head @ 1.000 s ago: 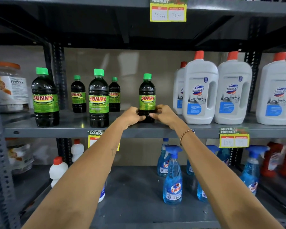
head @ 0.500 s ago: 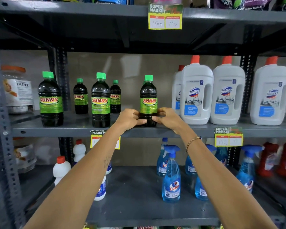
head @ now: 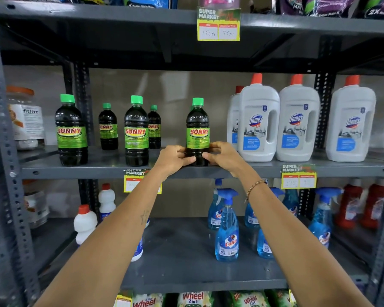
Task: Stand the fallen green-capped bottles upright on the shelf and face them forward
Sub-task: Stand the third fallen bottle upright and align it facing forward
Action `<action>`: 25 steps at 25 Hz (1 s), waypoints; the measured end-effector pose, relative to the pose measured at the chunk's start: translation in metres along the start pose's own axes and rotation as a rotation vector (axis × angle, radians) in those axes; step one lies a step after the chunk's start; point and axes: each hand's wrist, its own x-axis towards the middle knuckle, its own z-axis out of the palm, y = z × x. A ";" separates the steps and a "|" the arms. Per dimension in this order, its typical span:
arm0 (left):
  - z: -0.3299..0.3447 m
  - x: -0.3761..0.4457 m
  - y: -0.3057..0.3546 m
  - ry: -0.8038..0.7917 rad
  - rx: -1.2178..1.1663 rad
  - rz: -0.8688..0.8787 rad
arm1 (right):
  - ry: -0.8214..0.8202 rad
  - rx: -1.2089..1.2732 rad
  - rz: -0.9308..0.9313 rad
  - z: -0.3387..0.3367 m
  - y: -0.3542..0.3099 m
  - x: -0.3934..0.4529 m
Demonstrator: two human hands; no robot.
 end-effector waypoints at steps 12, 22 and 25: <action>-0.073 -0.014 -0.029 0.811 0.108 0.391 | 0.444 -0.136 -0.424 0.075 -0.047 -0.015; -0.130 -0.016 -0.074 0.086 0.292 0.054 | -0.156 -0.105 -0.106 0.155 -0.056 0.013; -0.129 -0.014 -0.075 0.121 0.263 0.094 | -0.116 -0.075 -0.091 0.157 -0.055 0.014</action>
